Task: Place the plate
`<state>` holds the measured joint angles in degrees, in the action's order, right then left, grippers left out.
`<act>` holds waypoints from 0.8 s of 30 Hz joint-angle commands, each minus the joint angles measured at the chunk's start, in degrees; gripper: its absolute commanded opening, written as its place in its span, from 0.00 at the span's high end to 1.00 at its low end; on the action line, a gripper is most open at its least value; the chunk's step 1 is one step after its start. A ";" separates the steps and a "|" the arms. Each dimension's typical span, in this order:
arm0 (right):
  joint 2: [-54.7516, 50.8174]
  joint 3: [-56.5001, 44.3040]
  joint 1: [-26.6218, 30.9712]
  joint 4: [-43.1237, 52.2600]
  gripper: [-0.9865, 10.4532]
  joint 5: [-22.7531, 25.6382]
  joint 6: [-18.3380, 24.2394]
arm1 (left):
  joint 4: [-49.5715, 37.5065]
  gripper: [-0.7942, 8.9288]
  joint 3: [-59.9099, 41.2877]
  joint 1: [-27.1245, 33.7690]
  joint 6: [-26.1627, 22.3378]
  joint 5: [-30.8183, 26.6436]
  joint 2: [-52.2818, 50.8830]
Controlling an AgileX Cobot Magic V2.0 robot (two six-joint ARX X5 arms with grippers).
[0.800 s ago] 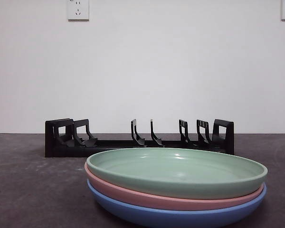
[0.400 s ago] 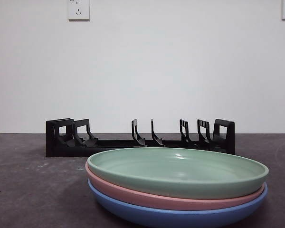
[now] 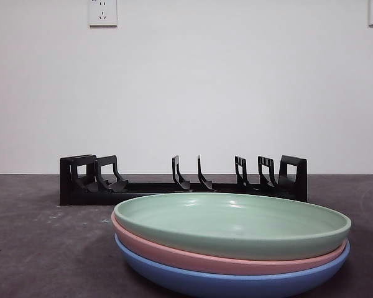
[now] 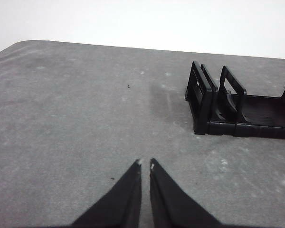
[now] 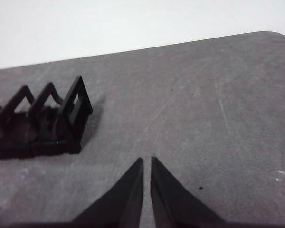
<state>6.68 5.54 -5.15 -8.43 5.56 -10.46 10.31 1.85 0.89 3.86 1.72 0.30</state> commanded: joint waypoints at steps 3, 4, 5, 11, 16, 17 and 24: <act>-2.97 -2.60 2.19 1.16 0.89 -2.84 4.85 | 0.39 0.89 -1.14 -0.04 0.07 -0.02 -0.07; -3.50 -3.15 2.58 1.14 0.89 -2.91 4.92 | 0.37 0.89 -1.14 -0.04 0.07 -0.02 -0.07; -3.98 -3.72 2.89 1.16 0.89 -3.04 4.92 | 0.39 0.89 -1.14 -0.04 0.07 -0.02 -0.07; -6.47 -4.90 4.48 -1.62 0.89 -4.57 5.90 | 0.39 0.89 -1.14 -0.04 0.07 -0.02 -0.04; -6.47 -4.90 4.81 -1.68 0.89 -5.79 8.39 | 0.39 0.89 -1.14 -0.04 0.07 -0.02 -0.07; -6.47 -4.90 4.81 -1.68 0.89 -5.79 8.44 | 0.39 0.89 -1.11 -0.04 0.07 -0.02 -0.07; -6.47 -4.90 4.81 -0.48 0.89 -5.60 8.37 | 0.39 0.89 -1.14 -0.04 0.07 -0.02 -0.07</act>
<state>0.23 0.93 -0.36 -9.50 -0.01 -2.74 10.31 1.85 0.89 3.86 1.72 0.30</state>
